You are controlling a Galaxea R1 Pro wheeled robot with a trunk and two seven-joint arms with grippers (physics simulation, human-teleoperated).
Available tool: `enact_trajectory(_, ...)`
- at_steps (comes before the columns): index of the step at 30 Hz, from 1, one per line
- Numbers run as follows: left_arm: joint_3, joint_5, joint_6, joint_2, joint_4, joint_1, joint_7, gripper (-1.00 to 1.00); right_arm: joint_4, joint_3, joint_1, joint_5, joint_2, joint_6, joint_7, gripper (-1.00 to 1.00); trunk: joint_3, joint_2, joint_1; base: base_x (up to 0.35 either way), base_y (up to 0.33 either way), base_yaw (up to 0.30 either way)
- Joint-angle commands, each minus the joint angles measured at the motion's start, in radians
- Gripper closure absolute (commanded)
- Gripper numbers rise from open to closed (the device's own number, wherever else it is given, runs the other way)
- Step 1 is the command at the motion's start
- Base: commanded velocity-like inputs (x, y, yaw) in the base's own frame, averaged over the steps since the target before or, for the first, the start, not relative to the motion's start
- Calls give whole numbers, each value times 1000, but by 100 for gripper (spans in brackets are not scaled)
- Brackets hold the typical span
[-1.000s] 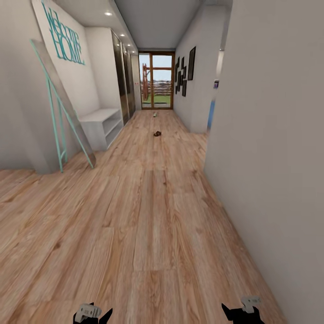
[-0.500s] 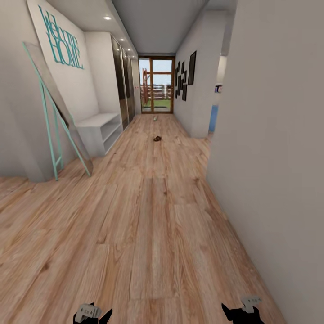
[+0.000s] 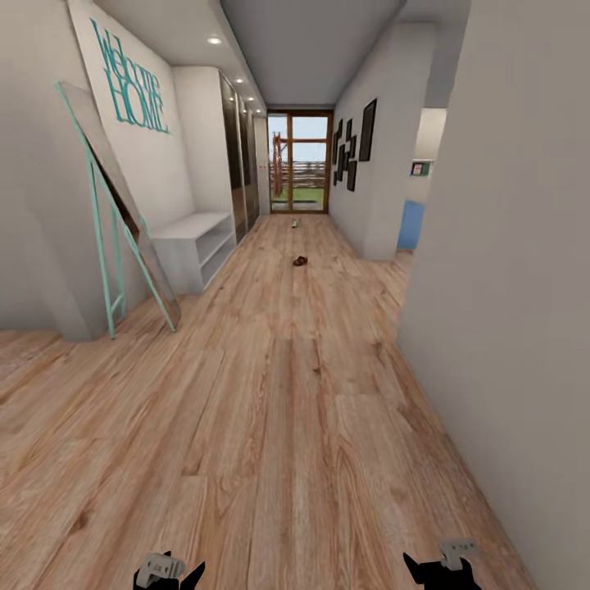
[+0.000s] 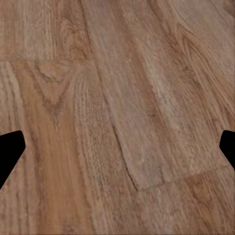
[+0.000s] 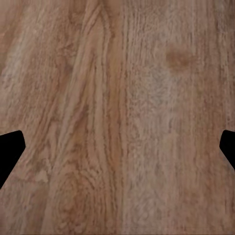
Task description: Pick up the two gym shoes and the two sandals from the corridor floor and place them onto the hallstand (shoe rack) in the corridor, making sure they are on the rack and not on the floor. Arrange them so the two gym shoes are next to each other and the two sandals are next to each other.
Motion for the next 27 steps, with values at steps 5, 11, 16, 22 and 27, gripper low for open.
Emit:
enact_trajectory(5,-1,8,-1,0,2,-1,-6,-100,1,-6,0,1,1,-2,7,-100,5,0,0,339,109,183)
enact_trajectory(11,-1,8,-1,0,1,-1,-6,-100,1,-7,0,1,1,-1,8,-100,10,0,0,339,110,133)
enact_trajectory(16,-1,8,-1,0,2,-1,-6,-100,1,-9,0,0,0,-1,8,-100,11,0,0,339,106,41)
enact_trajectory(22,-1,8,-1,0,2,-1,-6,-100,1,-9,0,-1,0,0,8,-100,12,0,0,339,64,10)
enact_trajectory(27,0,19,-12,-7,13,2,-1,-100,7,-12,3,-2,9,-12,-4,-100,12,0,0,204,14,2)
